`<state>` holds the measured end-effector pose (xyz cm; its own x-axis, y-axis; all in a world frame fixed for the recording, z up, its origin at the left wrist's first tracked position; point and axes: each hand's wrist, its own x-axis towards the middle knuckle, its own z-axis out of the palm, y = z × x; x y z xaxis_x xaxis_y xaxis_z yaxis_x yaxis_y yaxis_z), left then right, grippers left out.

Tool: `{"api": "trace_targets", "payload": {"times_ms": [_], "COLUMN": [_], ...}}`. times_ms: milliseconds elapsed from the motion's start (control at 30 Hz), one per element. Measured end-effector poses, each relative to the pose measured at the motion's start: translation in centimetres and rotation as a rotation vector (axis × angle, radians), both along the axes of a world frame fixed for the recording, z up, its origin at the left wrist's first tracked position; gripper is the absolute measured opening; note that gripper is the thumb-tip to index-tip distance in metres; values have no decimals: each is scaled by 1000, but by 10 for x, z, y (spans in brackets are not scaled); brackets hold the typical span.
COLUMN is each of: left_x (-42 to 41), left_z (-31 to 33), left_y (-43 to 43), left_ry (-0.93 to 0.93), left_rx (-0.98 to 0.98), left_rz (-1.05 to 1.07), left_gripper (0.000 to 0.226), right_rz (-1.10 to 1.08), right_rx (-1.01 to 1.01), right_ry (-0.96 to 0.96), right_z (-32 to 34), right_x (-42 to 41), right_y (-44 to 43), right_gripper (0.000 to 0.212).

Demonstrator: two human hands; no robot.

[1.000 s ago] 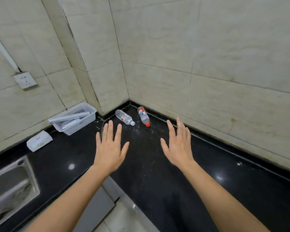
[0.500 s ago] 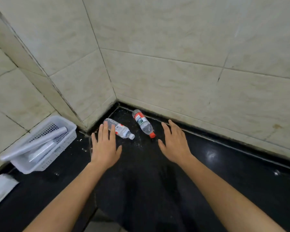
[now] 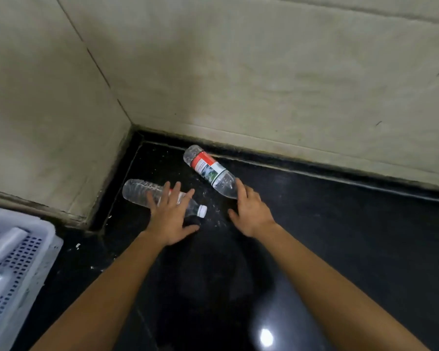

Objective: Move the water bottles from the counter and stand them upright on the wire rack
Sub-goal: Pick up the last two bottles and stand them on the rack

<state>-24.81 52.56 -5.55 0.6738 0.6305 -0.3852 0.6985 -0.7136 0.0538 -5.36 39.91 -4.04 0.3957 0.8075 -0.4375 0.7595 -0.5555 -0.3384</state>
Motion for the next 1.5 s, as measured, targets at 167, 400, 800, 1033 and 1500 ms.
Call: {"api": "trace_targets", "payload": {"times_ms": [167, 400, 800, 1033, 1500], "left_x": [12, 8, 20, 60, 70], "left_z": [-15, 8, 100, 110, 95], "left_y": [9, 7, -90, -202, -285], "left_ry": [-86, -287, -1079, -1023, -802], "left_rx": [56, 12, -336, -615, -667], "left_rz": [-9, 99, 579, 489, 309], "left_gripper": [59, 46, 21, 18, 25], "right_rz": [-121, -201, -431, -523, -447], "right_rx": [3, 199, 334, 227, 402], "right_ry": [-27, 216, 64, 83, 10], "right_z": [-20, 18, 141, 143, 96], "right_x": [-9, 7, 58, 67, 30], "right_y": [12, -20, -131, -234, -332], "right_gripper": [83, 49, 30, 28, 48]}}
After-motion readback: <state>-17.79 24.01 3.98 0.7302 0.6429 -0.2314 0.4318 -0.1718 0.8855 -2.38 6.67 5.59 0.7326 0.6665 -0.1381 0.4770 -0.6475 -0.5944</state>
